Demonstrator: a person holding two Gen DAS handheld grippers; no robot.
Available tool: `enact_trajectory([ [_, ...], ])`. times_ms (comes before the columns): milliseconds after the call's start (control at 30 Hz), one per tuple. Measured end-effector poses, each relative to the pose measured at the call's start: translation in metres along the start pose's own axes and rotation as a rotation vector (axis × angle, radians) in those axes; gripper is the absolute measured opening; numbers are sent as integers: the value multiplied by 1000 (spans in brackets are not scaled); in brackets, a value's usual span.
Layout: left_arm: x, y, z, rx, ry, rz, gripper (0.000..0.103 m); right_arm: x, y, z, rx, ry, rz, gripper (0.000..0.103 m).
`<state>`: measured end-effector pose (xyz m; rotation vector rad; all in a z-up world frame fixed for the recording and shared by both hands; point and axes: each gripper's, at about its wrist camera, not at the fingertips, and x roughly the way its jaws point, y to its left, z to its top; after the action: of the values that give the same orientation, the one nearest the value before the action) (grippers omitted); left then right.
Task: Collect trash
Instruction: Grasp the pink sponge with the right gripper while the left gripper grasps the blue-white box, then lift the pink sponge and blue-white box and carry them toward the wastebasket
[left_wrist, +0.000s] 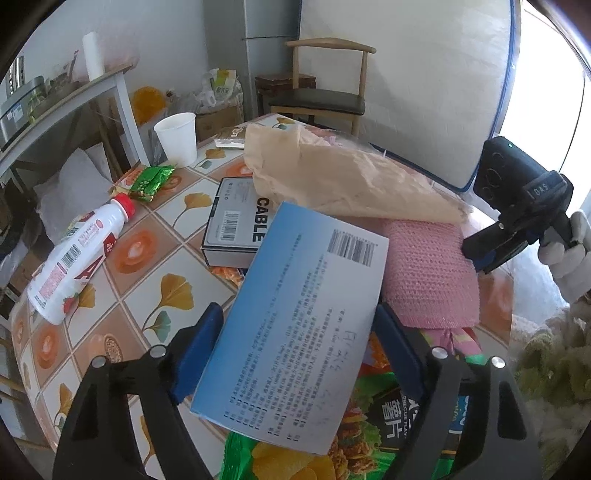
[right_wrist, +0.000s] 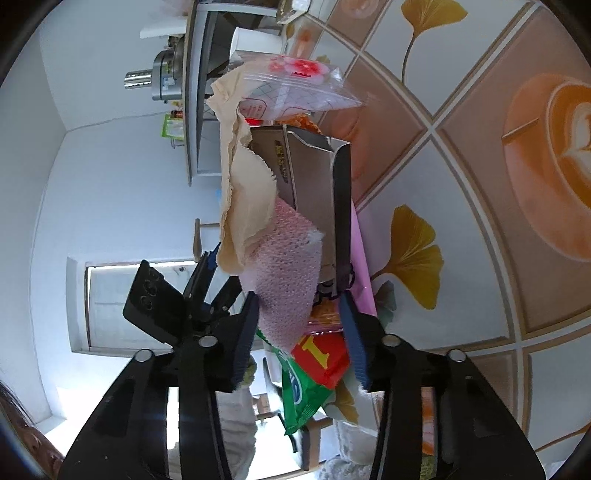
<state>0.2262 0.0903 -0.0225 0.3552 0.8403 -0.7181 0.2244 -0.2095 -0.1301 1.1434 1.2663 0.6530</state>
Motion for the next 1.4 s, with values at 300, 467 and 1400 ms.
enact_trajectory([
  [300, -19, 11, -4, -96, -66, 1, 76, -6, -4, -2, 7, -5, 33, 22],
  [467, -31, 17, -7, -152, -98, -5, 76, -7, -7, 0, 25, -3, 60, 36],
  [1400, -112, -6, -11, -395, -188, 77, 76, 0, -30, -24, 151, 139, 259, 30],
])
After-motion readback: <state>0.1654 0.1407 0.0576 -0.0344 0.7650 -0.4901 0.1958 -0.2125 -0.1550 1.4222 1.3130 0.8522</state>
